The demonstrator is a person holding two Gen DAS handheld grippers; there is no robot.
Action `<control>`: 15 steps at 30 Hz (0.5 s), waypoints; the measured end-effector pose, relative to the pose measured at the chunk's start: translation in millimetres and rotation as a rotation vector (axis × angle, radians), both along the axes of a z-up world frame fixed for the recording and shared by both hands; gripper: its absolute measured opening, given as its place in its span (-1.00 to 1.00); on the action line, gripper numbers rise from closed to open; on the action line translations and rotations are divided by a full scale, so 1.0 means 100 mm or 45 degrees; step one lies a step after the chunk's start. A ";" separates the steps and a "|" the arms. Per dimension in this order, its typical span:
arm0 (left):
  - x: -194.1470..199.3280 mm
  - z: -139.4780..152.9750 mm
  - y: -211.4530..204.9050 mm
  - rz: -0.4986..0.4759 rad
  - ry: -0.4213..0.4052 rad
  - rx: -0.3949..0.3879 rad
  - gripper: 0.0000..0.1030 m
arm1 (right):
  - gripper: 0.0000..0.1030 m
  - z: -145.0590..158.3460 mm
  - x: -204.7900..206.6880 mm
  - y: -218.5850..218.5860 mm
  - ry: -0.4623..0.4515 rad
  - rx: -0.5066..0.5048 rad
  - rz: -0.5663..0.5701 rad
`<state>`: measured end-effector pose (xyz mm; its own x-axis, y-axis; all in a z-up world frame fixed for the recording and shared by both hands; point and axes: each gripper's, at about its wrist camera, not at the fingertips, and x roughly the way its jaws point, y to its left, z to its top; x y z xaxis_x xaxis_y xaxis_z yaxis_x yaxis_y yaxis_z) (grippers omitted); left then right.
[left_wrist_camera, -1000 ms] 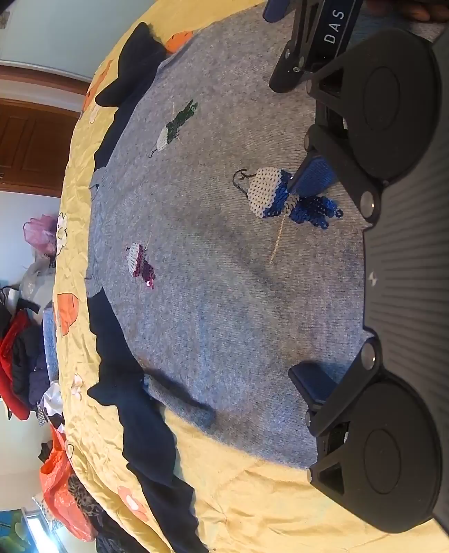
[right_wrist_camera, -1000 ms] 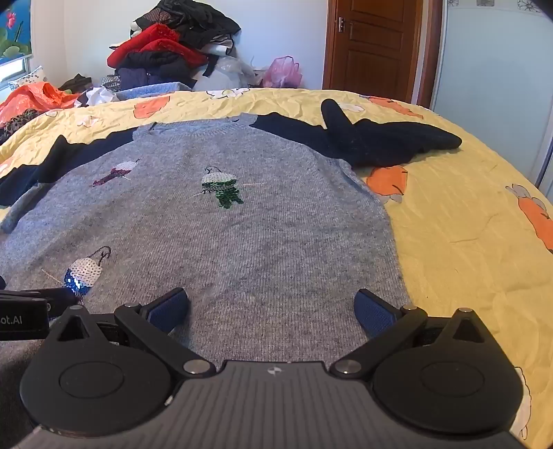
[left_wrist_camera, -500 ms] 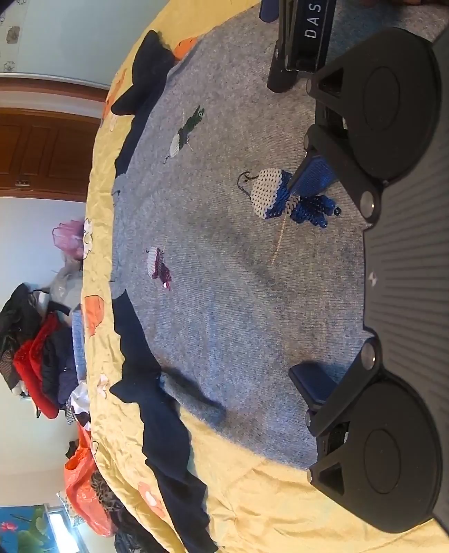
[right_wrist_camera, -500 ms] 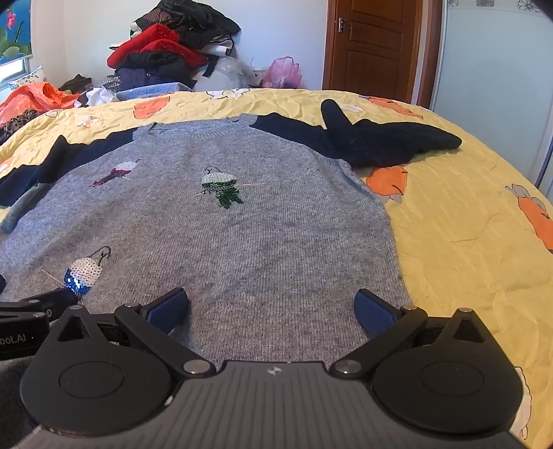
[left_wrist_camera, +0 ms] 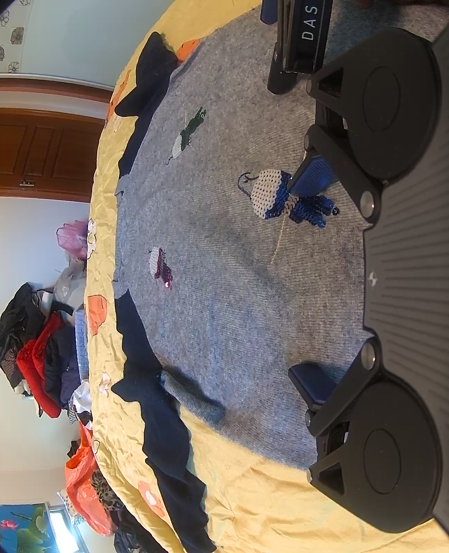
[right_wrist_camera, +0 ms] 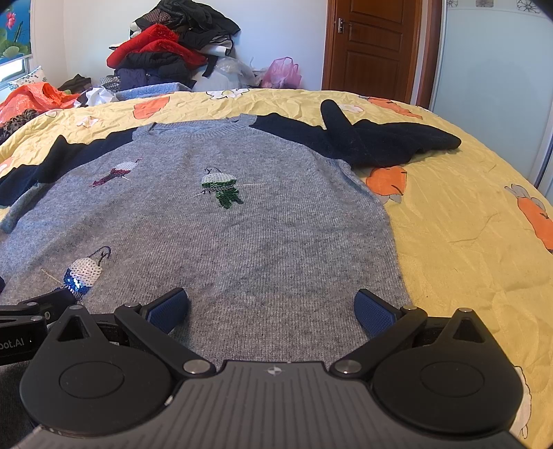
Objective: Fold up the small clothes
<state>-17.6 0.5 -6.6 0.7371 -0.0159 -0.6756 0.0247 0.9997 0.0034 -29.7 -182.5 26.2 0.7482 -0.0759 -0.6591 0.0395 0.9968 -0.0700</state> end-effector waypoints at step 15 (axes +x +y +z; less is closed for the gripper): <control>-0.01 -0.01 0.00 -0.001 -0.004 -0.002 1.00 | 0.99 0.27 0.25 -0.37 -0.093 0.041 0.020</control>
